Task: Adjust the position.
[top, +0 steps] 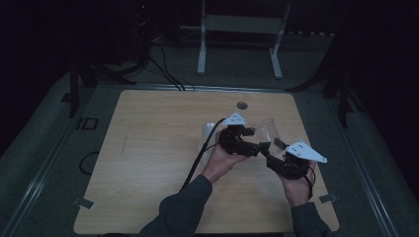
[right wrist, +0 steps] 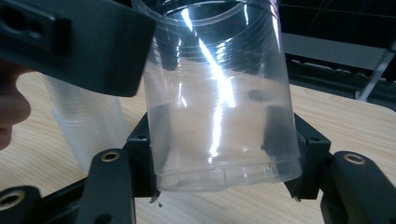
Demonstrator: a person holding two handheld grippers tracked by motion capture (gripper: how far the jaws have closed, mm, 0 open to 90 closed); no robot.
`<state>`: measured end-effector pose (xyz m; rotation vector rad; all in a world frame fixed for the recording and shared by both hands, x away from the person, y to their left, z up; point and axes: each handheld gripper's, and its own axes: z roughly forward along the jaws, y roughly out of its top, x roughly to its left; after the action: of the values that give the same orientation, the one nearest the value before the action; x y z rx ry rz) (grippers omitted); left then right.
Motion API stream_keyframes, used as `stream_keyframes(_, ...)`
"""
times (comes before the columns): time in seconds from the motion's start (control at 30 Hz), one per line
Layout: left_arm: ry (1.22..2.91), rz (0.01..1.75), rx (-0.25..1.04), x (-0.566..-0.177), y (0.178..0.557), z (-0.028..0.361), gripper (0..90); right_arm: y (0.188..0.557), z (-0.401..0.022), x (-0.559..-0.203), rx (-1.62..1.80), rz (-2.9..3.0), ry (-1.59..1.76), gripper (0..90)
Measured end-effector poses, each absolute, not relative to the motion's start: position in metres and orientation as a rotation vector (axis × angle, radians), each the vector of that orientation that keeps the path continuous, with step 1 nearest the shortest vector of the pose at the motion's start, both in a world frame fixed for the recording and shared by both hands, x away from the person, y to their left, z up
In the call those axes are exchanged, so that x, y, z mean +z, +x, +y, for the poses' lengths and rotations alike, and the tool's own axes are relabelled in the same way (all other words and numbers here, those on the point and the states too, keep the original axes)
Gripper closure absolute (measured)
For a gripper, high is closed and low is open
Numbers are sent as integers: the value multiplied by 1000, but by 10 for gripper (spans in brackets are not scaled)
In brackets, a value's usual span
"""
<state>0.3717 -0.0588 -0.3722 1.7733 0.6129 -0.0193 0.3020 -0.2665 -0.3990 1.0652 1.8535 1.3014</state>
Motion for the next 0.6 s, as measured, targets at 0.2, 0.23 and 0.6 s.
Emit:
stream_keyframes(0.2,1756,622,-38,-374,374,-61,187,301,-264,-400,1307,1859,1061,414)
stream_keyframes(0.23,1752,624,-42,-374,374,-62,187,301,-264,-400,1308,1859,1060,414)
stream_keyframes(0.6,1708,661,-90,-377,377,-67,176,301,-265,-402,1305,1857,1067,415)
